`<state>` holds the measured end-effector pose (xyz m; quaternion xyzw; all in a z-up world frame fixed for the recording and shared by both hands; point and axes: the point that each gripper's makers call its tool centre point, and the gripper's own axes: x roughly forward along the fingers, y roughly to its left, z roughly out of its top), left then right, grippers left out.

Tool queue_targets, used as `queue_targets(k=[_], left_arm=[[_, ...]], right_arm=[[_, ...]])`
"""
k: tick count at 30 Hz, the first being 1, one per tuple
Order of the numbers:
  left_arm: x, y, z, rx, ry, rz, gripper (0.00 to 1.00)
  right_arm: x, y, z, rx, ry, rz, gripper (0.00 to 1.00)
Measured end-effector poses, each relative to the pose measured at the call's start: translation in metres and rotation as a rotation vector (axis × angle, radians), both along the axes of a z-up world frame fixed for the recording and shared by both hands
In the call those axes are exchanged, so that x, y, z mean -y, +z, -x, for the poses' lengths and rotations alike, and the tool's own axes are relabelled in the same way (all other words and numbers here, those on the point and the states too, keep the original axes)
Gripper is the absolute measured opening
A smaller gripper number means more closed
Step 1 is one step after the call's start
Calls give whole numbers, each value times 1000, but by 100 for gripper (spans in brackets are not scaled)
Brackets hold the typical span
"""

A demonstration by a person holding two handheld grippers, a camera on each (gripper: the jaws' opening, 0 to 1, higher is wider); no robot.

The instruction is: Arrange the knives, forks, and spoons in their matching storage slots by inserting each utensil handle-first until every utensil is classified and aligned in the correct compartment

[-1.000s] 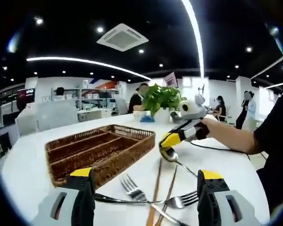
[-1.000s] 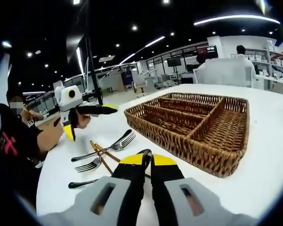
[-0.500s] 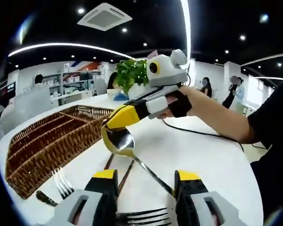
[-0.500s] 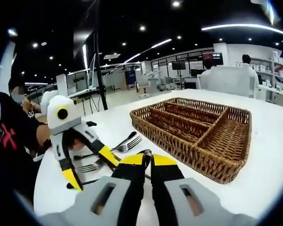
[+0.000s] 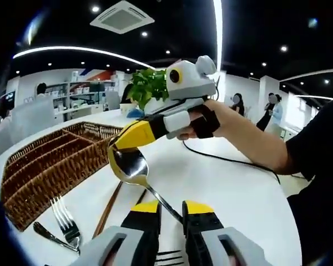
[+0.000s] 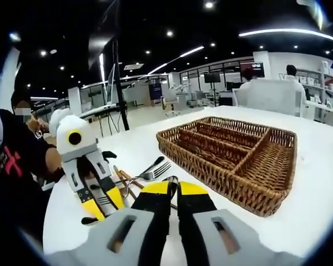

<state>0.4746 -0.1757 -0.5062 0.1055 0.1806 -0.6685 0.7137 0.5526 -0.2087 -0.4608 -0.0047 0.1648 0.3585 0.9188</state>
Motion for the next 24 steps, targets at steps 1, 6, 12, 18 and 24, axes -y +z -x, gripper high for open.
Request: queue_targets(k=[1, 6, 12, 18, 24], left_arm=[[-2, 1, 0, -6, 0, -2, 13], [-8, 6, -2, -31, 13, -10, 8], [-23, 12, -17, 44, 63, -43, 5], [-33, 25, -24, 14, 81, -14, 3], [-42, 31, -30, 37, 86, -4, 1]], right_arm=[[-1, 1, 1, -1, 6, -5, 2], [-3, 8, 6, -3, 27, -32, 2], [3, 8, 12, -30, 56, -59, 1], [3, 11, 22, -93, 92, -117, 1], [-4, 4, 34, -92, 166, -72, 1]])
